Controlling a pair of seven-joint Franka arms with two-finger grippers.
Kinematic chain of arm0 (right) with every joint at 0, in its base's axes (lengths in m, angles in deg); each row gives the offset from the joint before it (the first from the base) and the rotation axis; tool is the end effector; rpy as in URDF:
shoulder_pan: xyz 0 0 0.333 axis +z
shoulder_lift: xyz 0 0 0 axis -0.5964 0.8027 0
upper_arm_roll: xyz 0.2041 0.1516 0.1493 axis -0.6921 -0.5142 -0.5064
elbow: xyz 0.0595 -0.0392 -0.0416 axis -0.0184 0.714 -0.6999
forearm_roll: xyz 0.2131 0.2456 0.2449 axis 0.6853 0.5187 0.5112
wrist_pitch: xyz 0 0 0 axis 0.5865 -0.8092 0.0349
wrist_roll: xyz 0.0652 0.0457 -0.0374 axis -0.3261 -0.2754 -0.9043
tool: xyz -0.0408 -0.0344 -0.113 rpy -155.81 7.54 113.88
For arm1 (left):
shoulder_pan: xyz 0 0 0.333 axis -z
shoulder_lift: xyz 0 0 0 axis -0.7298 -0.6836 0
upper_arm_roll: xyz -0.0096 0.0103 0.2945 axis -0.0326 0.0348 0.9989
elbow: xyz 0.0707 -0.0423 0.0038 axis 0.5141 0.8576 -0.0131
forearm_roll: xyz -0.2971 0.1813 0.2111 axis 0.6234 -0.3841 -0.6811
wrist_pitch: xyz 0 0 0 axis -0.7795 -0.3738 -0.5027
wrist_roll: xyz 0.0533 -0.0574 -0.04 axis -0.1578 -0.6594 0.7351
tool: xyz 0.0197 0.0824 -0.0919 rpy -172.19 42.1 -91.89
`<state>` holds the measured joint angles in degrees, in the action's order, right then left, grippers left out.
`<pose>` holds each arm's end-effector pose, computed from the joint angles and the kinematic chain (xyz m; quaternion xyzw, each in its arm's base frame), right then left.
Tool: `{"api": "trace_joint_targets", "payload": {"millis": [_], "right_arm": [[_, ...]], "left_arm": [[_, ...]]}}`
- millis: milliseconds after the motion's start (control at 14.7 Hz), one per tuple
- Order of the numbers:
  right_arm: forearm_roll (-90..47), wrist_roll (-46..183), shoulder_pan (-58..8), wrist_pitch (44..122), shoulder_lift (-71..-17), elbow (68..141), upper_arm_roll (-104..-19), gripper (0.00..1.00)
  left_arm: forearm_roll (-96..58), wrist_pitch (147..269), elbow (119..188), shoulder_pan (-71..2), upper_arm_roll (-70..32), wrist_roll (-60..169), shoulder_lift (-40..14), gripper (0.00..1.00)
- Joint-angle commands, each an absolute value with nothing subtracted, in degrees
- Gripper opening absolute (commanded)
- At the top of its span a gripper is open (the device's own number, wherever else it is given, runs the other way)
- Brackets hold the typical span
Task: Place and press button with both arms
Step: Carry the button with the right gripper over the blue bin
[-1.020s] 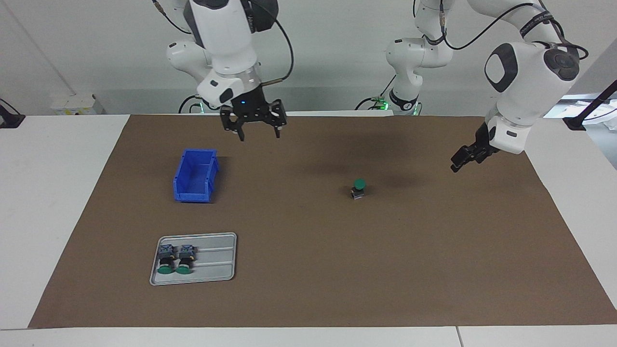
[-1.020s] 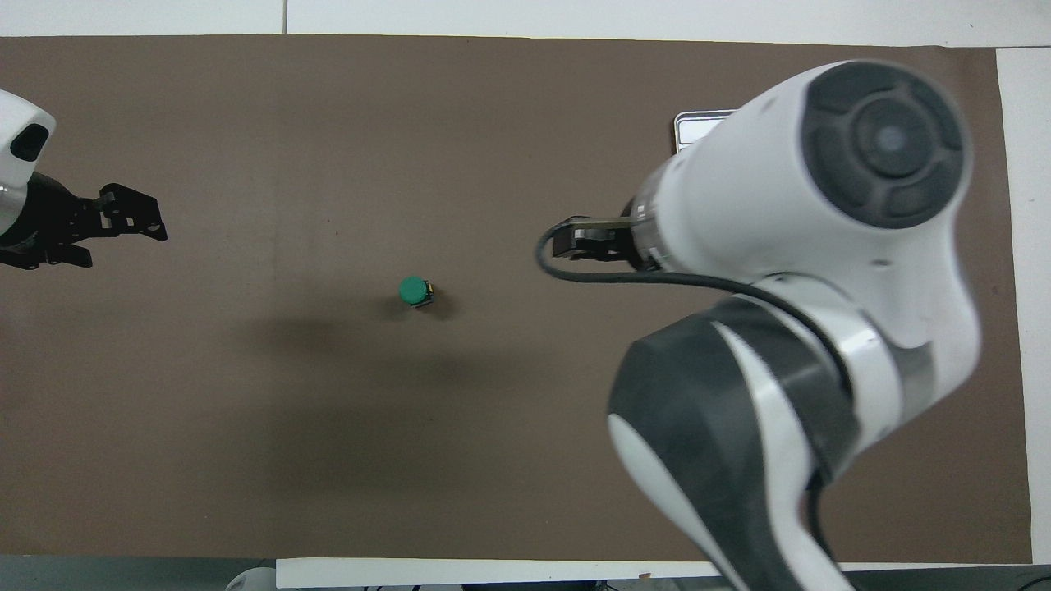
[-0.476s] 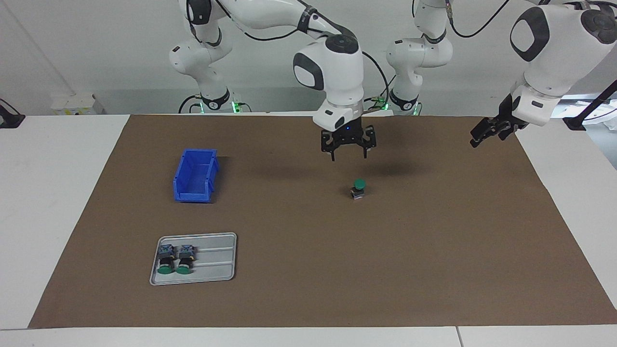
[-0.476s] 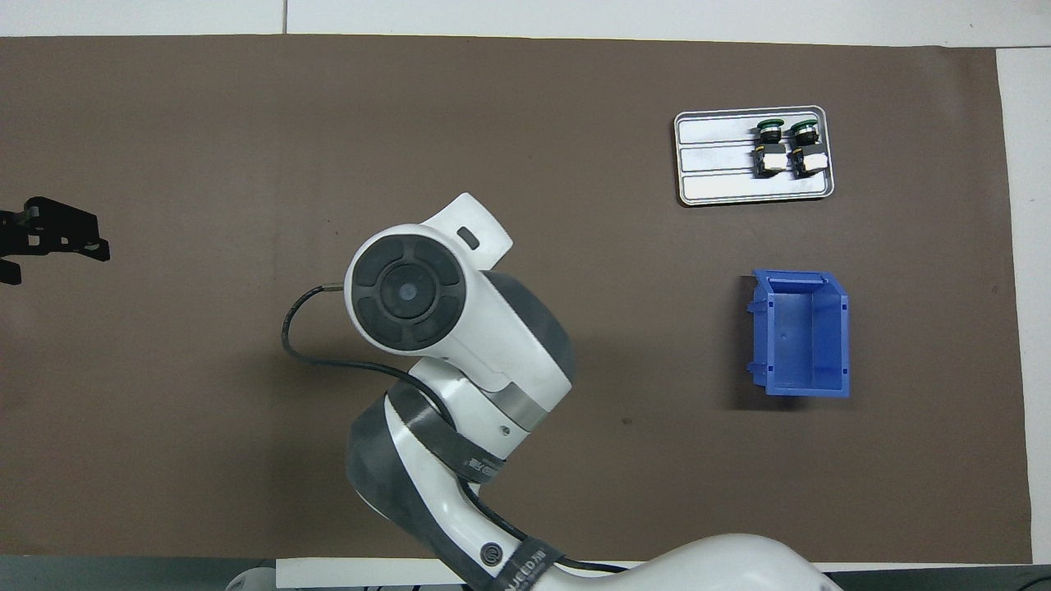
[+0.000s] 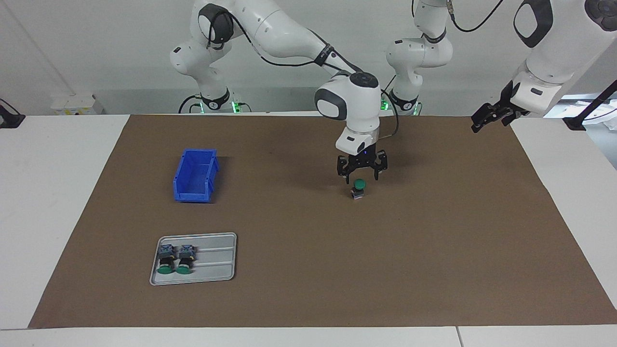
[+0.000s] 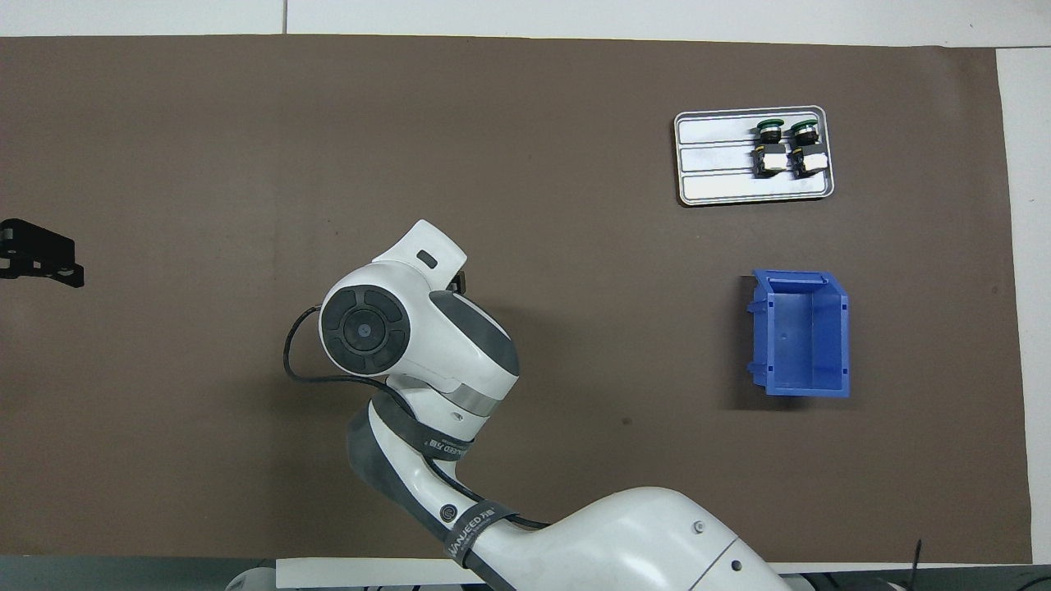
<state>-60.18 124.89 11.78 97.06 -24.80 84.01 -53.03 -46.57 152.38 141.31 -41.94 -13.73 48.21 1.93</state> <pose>0.5049 0.5409 0.3104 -0.9911 -0.0340 -0.1220 0.0400 0.5253 -0.0191 0.5628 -0.9948 -0.0546 0.0815 0.0259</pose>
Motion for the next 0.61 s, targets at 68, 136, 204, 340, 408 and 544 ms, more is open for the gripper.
{"api": "trace_joint_targets", "payload": {"millis": [68,136,204,340,408,544], "right_arm": [[-61.2,124.6,11.9,99.0,-23.2,84.4,-53.1,0.98],[-61.2,124.3,11.9,99.5,-23.2,85.3,-53.3,0.98],[-61.2,124.3,11.9,101.1,-23.1,86.3,-53.3,0.98],[-60.6,124.2,11.9,102.2,-22.3,87.0,-54.0,0.98],[-60.5,124.2,11.6,101.8,-22.3,87.3,-54.5,0.98],[-60.6,124.2,11.5,102.3,-22.3,87.6,-54.5,0.93]], "left_arm": [[-47.7,149.0,137.6,-45.0,-17.1,47.5,1.9,0.99],[-47.5,149.1,137.4,-50.2,-20.9,47.4,1.8,0.99],[-47.5,149.3,137.3,-54.6,-25.8,47.5,1.8,0.99],[-47.4,149.7,137.3,-55.4,-27.1,47.4,1.7,0.99],[-47.3,149.7,137.3,-55.0,-26.6,47.5,1.6,0.99],[-46.8,149.3,137.2,-50.2,-20.8,47.5,1.0,0.99]]}}
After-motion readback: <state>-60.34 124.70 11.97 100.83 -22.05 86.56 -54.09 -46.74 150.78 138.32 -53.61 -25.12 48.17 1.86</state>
